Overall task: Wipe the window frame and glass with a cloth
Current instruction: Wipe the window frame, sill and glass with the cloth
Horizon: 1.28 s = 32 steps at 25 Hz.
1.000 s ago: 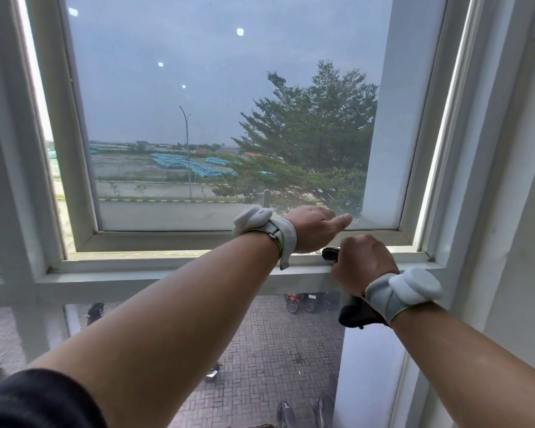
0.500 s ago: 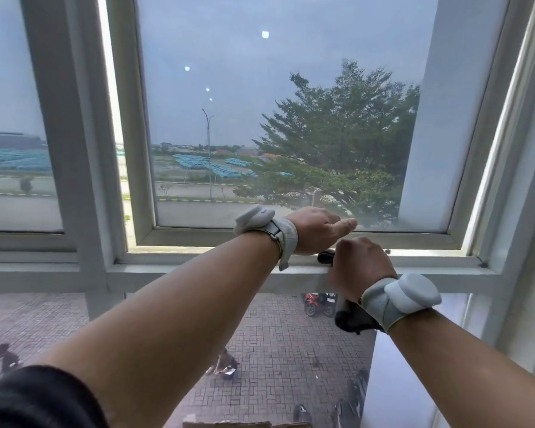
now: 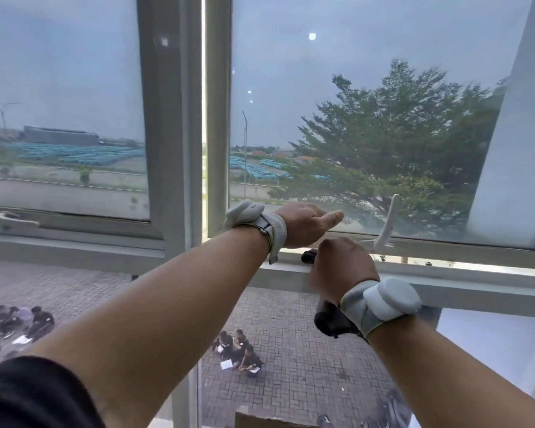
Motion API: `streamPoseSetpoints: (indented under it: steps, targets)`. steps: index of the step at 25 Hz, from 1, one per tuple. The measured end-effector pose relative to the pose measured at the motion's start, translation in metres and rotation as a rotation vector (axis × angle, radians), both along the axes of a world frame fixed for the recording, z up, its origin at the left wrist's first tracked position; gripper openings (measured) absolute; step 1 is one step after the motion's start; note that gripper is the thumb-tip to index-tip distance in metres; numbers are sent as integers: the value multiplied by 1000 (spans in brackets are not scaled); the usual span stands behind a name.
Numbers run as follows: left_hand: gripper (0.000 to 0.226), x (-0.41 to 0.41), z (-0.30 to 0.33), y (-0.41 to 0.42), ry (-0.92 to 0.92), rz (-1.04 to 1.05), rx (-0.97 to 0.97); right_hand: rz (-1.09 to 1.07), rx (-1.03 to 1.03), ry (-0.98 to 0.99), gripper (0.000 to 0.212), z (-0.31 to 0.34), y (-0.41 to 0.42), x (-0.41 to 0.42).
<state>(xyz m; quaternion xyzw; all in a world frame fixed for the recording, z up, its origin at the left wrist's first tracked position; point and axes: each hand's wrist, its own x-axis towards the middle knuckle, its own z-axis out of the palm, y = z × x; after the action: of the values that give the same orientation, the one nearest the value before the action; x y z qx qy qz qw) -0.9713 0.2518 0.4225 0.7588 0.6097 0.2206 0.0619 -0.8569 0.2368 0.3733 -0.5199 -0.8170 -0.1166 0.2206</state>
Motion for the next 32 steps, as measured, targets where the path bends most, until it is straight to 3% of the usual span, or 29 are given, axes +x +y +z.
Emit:
streamPoseSetpoints:
  steps: [5,11,20,32]
  targets:
    - [63,-33,4,-10,-41,59,-3,60,-26,28,24,2,-13,-35]
    - [62,-72,5,-22,-285,75,-13,143,-54,95,25,2,-24,-70]
    - [80,-115,3,-41,-321,159,-32,239,-78,113,26,1,-39,-134]
    - [74,-124,8,-52,-314,199,39,303,-50,22,26,2,-49,-173]
